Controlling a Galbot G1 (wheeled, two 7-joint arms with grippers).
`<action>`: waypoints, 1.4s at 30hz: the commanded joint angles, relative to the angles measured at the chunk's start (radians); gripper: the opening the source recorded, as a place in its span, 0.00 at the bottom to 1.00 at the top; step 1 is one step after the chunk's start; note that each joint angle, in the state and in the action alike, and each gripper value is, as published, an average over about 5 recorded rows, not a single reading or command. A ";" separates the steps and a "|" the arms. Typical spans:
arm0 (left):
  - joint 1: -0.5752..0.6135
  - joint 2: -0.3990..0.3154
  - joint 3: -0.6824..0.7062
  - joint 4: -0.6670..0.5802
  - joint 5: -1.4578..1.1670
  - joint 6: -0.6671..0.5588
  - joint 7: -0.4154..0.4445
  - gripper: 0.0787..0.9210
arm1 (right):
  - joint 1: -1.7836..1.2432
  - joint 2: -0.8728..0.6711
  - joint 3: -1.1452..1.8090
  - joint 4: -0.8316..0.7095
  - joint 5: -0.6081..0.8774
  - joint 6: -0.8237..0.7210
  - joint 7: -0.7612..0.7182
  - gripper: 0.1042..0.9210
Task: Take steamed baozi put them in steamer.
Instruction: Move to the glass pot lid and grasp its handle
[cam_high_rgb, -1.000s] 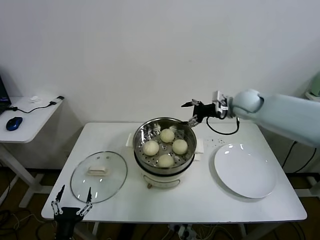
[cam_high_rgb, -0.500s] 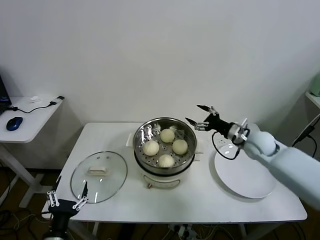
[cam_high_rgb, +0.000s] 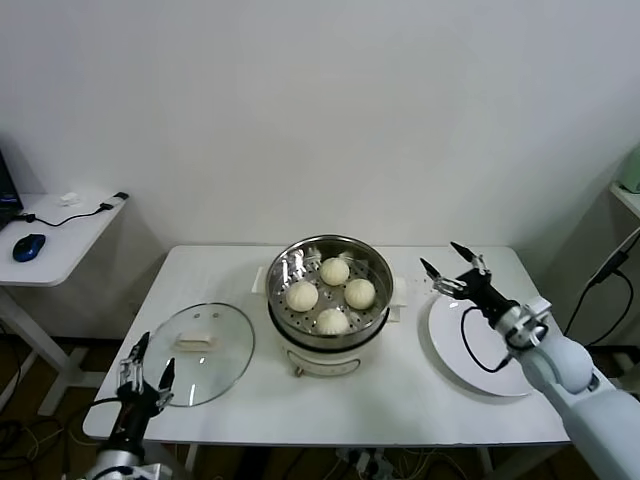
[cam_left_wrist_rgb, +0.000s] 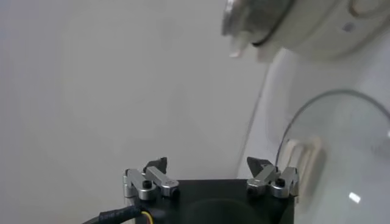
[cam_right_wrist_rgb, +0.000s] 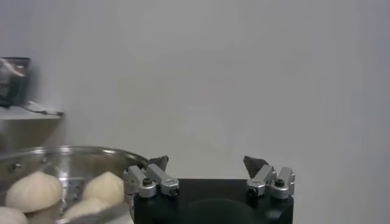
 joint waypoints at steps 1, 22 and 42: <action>-0.163 0.040 0.067 0.251 0.373 -0.017 -0.117 0.88 | -0.251 0.119 0.247 0.000 -0.107 0.009 0.000 0.88; -0.404 0.025 0.088 0.508 0.410 0.014 -0.028 0.88 | -0.292 0.186 0.305 -0.063 -0.192 0.037 -0.025 0.88; -0.498 0.026 0.116 0.596 0.276 0.068 -0.082 0.88 | -0.293 0.224 0.321 -0.102 -0.274 0.064 -0.036 0.88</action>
